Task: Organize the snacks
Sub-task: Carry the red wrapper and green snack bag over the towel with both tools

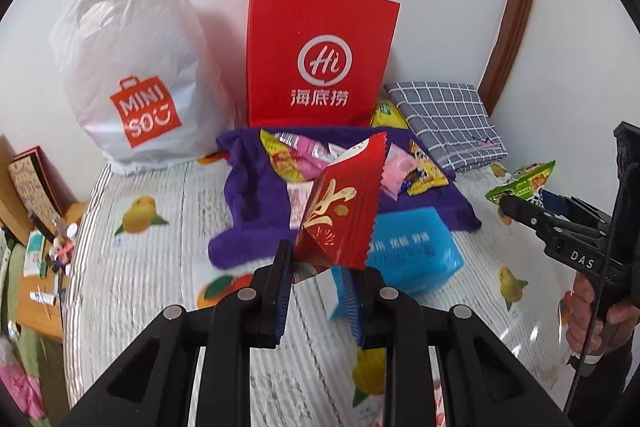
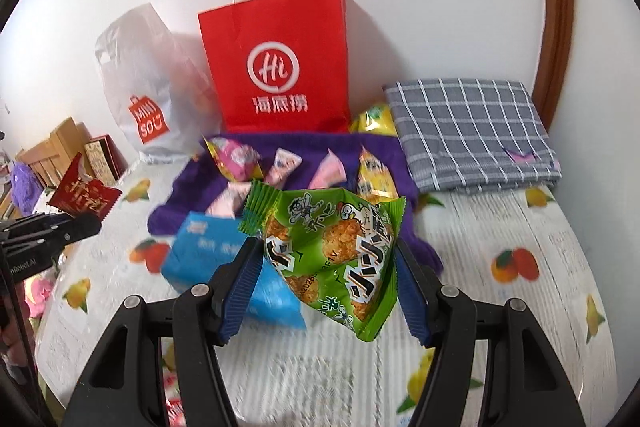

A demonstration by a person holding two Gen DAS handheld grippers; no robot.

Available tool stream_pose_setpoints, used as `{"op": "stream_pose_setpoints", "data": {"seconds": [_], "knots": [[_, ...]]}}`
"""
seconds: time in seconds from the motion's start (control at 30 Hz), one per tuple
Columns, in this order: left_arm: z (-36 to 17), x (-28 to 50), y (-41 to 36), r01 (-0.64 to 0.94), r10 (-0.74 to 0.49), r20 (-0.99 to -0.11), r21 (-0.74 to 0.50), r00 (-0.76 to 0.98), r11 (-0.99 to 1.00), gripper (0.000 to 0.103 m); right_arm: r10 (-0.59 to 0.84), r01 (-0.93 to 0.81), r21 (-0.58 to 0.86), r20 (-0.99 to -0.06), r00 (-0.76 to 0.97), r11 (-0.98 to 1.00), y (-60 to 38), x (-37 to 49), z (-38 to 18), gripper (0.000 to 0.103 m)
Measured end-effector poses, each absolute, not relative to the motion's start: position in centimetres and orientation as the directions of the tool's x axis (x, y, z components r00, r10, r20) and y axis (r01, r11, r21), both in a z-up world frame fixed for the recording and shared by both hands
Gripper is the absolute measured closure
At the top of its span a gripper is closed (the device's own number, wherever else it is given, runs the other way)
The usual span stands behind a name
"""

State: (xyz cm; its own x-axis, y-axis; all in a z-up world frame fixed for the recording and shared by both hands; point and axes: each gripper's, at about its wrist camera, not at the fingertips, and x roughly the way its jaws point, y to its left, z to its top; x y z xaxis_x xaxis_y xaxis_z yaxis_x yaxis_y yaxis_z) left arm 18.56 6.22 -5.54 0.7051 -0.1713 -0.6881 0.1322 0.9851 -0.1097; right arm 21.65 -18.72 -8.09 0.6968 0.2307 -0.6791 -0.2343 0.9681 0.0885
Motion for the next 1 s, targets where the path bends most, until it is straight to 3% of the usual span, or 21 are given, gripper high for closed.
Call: {"op": "stream_pose_setpoints", "data": {"seconds": [0.67,1.0], "knots": [[-6.3,25.9,7.3,0.108,-0.126,-0.718,-0.07,0.685,0.992,0.08,0.264,-0.26,0.108,-0.667,0.697,0.96,-16.2,28.7,-8.4,0.039],[-7.8,28.5,9.7,0.064,-0.127,-0.747,-0.113,0.653,0.992,0.08,0.269,-0.252,0.125,-0.667,0.695,0.96,-17.0,31.7,-9.3,0.039]]}}
